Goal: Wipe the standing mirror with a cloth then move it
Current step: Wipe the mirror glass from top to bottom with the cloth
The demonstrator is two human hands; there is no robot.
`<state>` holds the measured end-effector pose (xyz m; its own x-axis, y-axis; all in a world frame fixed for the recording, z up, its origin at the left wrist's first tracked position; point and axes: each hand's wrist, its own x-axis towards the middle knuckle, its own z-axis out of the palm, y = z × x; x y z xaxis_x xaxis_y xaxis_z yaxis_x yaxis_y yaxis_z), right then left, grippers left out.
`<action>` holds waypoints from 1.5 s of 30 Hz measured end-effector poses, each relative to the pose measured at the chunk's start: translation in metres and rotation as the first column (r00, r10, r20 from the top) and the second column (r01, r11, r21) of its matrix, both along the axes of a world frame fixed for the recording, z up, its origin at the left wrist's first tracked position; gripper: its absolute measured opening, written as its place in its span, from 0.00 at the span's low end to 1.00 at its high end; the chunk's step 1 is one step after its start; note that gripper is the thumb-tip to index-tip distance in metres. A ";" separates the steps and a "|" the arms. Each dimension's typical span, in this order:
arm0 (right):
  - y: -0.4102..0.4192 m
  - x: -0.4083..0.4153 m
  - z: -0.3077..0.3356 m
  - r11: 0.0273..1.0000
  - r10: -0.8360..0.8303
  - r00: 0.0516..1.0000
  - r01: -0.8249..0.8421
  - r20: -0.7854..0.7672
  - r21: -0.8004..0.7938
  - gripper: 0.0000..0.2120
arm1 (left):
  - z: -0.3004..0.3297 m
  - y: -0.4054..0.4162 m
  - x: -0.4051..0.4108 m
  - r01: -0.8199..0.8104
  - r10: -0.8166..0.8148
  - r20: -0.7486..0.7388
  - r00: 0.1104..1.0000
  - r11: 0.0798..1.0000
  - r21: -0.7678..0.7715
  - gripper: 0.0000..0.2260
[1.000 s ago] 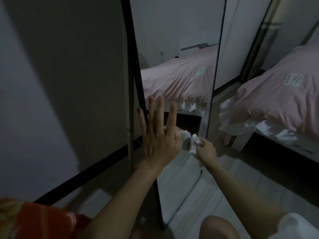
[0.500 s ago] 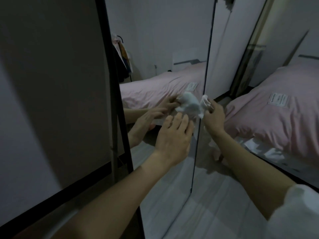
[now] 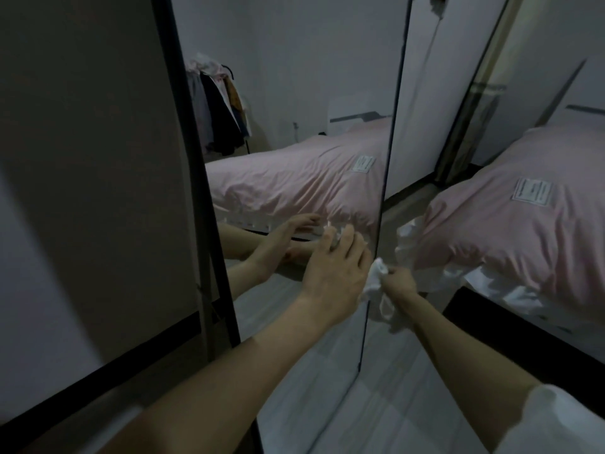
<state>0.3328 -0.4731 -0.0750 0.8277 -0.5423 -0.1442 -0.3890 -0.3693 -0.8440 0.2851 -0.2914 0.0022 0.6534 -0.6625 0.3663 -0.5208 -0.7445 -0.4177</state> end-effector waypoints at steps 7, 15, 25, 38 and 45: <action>0.016 0.009 0.061 0.978 0.116 0.906 -0.032 0.407 -0.208 0.26 | -0.018 0.005 -0.010 0.031 -0.035 -0.054 0.998 0.997 -0.071 0.24; 0.049 -0.045 -0.056 0.986 0.062 0.989 -0.040 -0.132 0.159 0.16 | -0.051 0.024 -0.030 0.027 -0.021 -0.141 0.990 0.999 0.041 0.26; 0.050 -0.026 -0.012 0.992 0.110 0.905 -0.072 0.411 -0.107 0.25 | -0.066 0.030 -0.036 0.039 -0.038 -0.128 0.991 0.999 0.009 0.24; 0.023 -0.024 -0.005 0.994 -0.109 0.926 0.107 0.361 0.028 0.18 | -0.087 0.023 -0.029 0.083 -0.084 -0.102 0.991 0.996 -0.012 0.23; 0.014 0.019 0.015 0.936 0.100 0.906 0.055 0.412 -0.347 0.24 | -0.085 0.013 -0.016 0.101 -0.101 0.009 0.995 0.995 -0.015 0.21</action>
<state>0.3518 -0.4595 -0.0598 0.7804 -0.4738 0.4081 -0.0177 -0.6691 -0.7430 0.2688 -0.2785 -0.0827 0.5803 -0.7191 0.3823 -0.5899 -0.6948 -0.4115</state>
